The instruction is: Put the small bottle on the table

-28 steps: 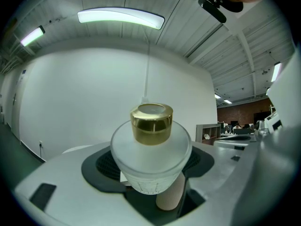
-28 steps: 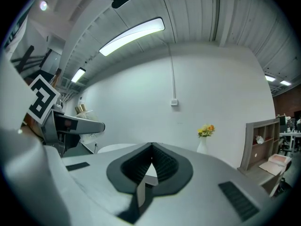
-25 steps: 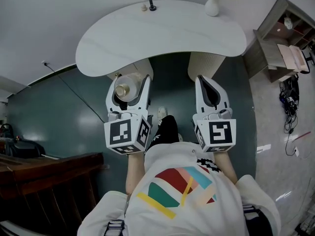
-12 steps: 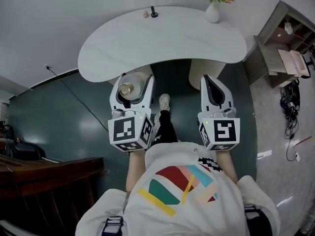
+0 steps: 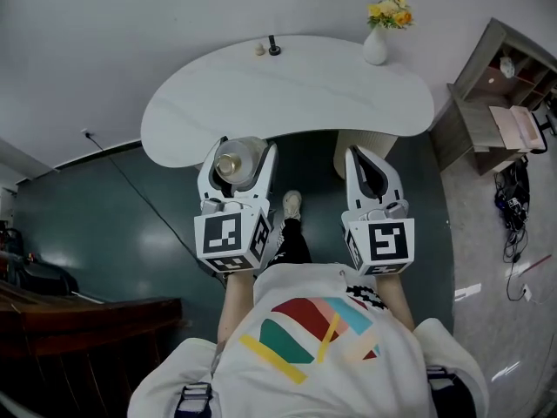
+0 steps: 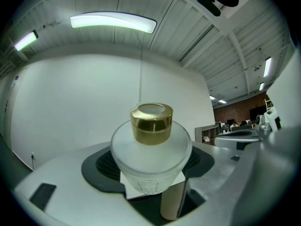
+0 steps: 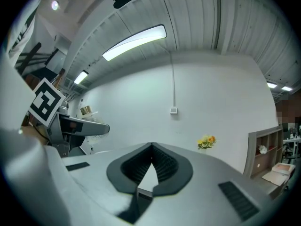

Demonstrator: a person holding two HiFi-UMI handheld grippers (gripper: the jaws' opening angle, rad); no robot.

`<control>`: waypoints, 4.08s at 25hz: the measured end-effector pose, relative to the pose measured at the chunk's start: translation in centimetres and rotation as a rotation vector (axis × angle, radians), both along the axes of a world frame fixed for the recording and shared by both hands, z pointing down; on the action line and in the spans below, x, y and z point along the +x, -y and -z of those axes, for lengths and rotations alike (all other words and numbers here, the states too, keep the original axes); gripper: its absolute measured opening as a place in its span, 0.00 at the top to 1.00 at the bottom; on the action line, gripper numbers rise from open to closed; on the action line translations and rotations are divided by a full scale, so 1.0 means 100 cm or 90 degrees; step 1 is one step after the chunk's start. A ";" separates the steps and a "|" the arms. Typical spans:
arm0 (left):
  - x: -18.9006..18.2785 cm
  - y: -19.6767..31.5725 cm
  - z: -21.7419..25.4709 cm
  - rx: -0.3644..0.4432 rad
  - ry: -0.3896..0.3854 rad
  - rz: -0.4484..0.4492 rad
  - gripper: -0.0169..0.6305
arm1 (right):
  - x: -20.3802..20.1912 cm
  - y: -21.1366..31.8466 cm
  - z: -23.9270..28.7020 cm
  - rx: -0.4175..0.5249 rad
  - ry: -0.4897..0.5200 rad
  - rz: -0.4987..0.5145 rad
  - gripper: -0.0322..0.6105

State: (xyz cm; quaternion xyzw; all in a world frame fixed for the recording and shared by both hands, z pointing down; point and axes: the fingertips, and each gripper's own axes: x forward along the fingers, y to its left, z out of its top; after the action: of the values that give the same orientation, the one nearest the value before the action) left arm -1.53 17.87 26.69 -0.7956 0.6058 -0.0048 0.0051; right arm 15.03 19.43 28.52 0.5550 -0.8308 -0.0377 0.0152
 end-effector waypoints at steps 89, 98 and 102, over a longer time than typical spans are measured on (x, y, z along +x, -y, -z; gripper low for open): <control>-0.116 0.438 -0.009 -0.064 0.019 0.060 0.44 | -0.156 0.449 0.004 -0.062 -0.016 0.144 0.93; -0.136 0.479 -0.027 -0.088 0.057 0.086 0.44 | -0.158 0.459 -0.012 -0.091 -0.028 0.156 0.93; -0.144 0.500 -0.046 -0.111 0.061 0.093 0.44 | -0.162 0.463 -0.023 -0.111 -0.037 0.169 0.93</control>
State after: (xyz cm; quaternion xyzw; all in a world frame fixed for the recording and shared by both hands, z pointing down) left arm -15.88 -32.16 31.29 -0.7457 0.6583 -0.0963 -0.0356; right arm -1.16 -26.85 30.83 0.4354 -0.8963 0.0172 0.0824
